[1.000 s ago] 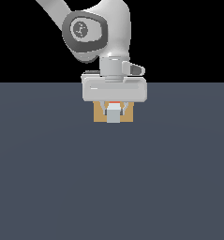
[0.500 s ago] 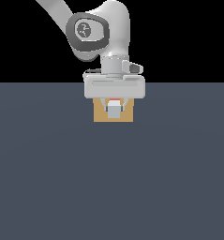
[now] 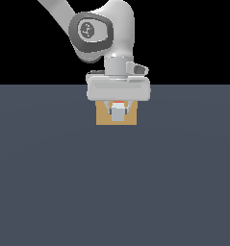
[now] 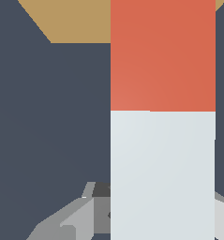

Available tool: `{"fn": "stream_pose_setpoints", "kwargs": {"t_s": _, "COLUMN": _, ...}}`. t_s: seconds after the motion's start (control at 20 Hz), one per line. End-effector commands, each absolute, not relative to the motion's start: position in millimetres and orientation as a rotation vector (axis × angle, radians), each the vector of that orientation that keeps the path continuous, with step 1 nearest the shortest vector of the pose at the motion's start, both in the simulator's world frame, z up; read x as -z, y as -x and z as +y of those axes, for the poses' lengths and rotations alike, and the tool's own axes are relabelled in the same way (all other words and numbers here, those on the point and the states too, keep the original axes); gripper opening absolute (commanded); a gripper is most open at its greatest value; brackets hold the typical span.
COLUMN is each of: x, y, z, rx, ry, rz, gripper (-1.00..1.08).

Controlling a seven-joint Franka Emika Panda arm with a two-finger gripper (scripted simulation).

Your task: Insert the peg into the horizontal hole in a box.

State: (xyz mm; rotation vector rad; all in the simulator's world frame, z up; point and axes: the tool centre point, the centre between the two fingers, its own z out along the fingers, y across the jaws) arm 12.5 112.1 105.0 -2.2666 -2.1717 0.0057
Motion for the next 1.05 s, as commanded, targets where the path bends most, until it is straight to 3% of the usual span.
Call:
{"fn": "stream_pose_setpoints", "kwargs": {"t_s": 0.0, "x": -106.4, "y": -13.4, "z": 115.7, "rx": -0.002, "ry": 2.267, "rz": -2.173, "gripper": -1.00}}
{"fn": "stream_pose_setpoints", "kwargs": {"t_s": 0.65, "x": -108.1, "y": -16.3, "z": 201.7, "rx": 0.003, "ry": 2.268, "rz": -2.174, "gripper": -1.00}}
{"fn": "stream_pose_setpoints", "kwargs": {"t_s": 1.0, "x": -108.4, "y": -18.3, "z": 219.0, "rx": 0.003, "ry": 2.268, "rz": -2.175, "gripper": -1.00}}
